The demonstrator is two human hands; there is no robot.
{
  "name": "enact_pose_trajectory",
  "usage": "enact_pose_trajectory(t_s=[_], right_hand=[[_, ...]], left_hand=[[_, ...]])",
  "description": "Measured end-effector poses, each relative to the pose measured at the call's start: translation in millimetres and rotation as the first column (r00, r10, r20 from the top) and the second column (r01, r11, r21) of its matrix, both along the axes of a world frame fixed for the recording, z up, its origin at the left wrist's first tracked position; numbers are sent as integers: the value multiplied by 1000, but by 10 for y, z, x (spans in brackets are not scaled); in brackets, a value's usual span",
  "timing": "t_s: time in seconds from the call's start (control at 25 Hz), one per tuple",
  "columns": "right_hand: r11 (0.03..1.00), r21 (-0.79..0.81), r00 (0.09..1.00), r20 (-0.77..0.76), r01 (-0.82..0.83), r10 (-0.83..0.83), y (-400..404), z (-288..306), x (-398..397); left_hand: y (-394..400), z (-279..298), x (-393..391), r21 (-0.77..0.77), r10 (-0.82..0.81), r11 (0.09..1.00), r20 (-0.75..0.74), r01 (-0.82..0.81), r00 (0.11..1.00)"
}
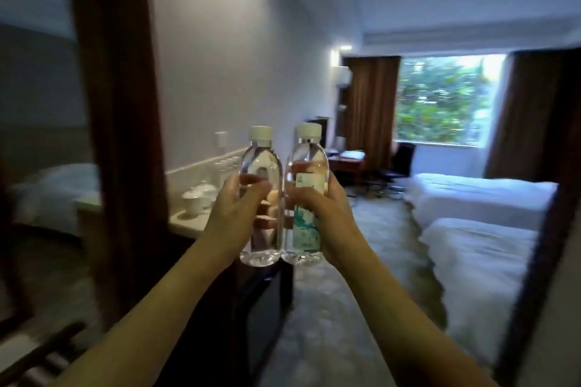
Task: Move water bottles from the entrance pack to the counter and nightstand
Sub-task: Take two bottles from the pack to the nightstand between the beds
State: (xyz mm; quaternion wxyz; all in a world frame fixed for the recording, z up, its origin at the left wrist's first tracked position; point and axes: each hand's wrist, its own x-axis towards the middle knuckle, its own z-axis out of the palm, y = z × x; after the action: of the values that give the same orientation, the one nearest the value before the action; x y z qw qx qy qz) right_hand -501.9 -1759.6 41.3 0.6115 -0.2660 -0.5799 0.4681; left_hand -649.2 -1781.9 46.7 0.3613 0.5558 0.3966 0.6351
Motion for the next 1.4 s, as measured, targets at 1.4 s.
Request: enact_pose_trajectory(t_s=[1.4], right_hand=[[838,12,837,-43,546,-545,9105,-290,5140]], left_hand=[[9771,-205,5066,97,-500,864,49,494,865]])
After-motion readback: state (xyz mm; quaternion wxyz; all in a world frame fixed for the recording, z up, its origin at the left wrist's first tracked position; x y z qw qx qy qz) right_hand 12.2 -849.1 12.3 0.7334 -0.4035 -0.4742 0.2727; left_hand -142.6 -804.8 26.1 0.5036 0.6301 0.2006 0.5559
